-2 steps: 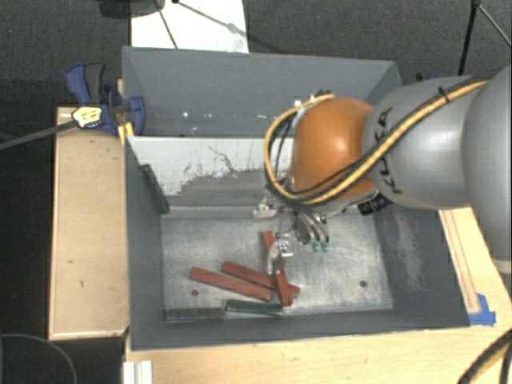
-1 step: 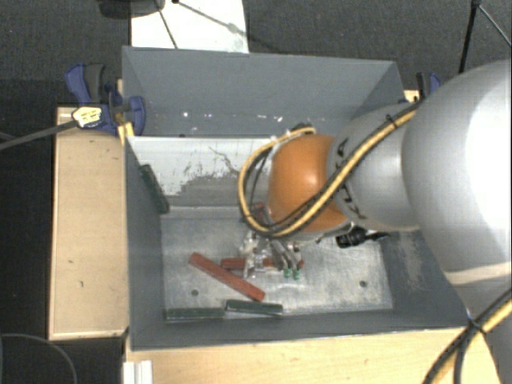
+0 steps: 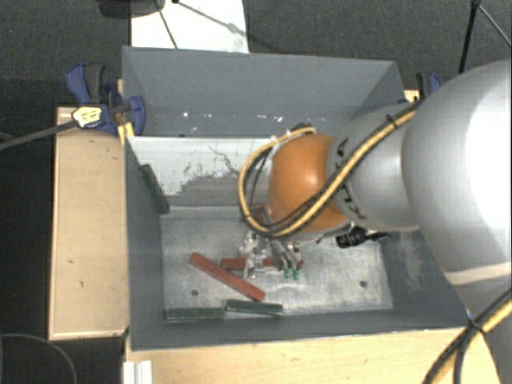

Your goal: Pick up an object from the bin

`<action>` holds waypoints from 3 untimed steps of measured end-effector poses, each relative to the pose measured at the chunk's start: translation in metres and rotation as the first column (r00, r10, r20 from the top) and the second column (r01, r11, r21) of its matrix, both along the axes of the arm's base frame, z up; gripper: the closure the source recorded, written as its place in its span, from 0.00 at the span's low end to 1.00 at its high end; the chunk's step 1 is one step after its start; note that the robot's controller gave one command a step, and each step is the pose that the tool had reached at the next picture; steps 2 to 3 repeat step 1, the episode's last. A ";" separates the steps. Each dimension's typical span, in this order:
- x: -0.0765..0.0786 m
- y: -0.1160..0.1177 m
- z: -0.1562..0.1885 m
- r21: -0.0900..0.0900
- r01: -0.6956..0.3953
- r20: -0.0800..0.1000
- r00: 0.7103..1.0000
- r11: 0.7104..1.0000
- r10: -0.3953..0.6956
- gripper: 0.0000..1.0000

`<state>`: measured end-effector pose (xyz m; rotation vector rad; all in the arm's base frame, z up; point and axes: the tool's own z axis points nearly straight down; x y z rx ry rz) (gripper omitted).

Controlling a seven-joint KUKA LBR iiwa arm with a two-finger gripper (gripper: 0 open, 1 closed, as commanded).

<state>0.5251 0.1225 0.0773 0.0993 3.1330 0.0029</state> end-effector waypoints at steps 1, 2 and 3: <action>0.003 -0.007 0.154 0.000 0.013 -0.003 1.000 1.000 -0.013 1.00; 0.003 -0.007 0.154 0.000 0.013 -0.003 1.000 1.000 -0.013 1.00; 0.003 -0.007 0.154 0.000 0.013 -0.003 1.000 1.000 -0.013 1.00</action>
Offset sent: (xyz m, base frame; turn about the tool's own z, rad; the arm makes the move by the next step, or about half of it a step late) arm 0.0000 0.0000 0.0000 0.0000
